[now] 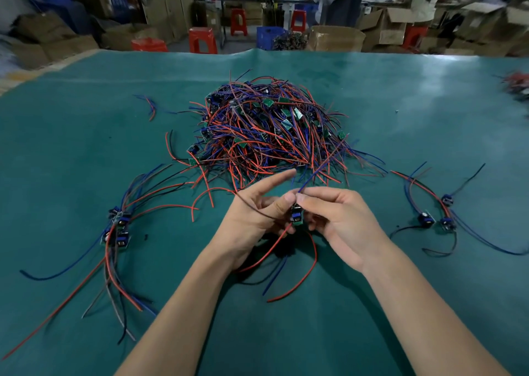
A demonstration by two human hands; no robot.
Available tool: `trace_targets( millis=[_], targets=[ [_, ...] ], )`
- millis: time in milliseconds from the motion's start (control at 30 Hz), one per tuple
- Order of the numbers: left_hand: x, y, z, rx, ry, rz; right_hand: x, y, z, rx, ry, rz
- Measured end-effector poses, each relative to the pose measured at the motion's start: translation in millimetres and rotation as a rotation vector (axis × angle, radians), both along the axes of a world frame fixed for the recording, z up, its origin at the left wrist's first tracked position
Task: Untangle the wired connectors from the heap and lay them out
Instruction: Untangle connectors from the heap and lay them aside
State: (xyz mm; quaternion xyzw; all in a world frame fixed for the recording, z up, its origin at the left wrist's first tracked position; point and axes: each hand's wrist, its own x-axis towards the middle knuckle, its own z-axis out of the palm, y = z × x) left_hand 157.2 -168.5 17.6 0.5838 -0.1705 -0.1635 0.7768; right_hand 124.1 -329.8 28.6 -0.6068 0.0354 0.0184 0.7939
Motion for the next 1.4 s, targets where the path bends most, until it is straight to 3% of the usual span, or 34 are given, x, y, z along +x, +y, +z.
trace_targets(
  millis=[133,367,800,933,1200,1267,1400],
  targets=[
    [-1,1,2,0.009,0.025,0.015,0,-5,1,0.037,-0.034,0.089],
    [-4,2,1,0.139,-0.018,-0.112,1,0,1,-0.035,-0.212,-0.156],
    [-3,0,0,0.115,-0.025,-0.055,4,-16,2,-0.256,-0.237,-0.396],
    [-4,0,0,0.139,-0.037,-0.051,6,-27,6,-0.188,-0.239,-0.522],
    [-4,0,-1,0.112,-0.022,0.027,5,-45,17,0.186,-0.12,-0.835],
    [-3,-1,-1,0.083,-0.013,0.062,6,-39,15,0.168,-0.059,-0.742],
    [-2,0,0,0.093,-0.053,0.107,3,-12,5,-0.138,-0.073,-0.231]
  ],
)
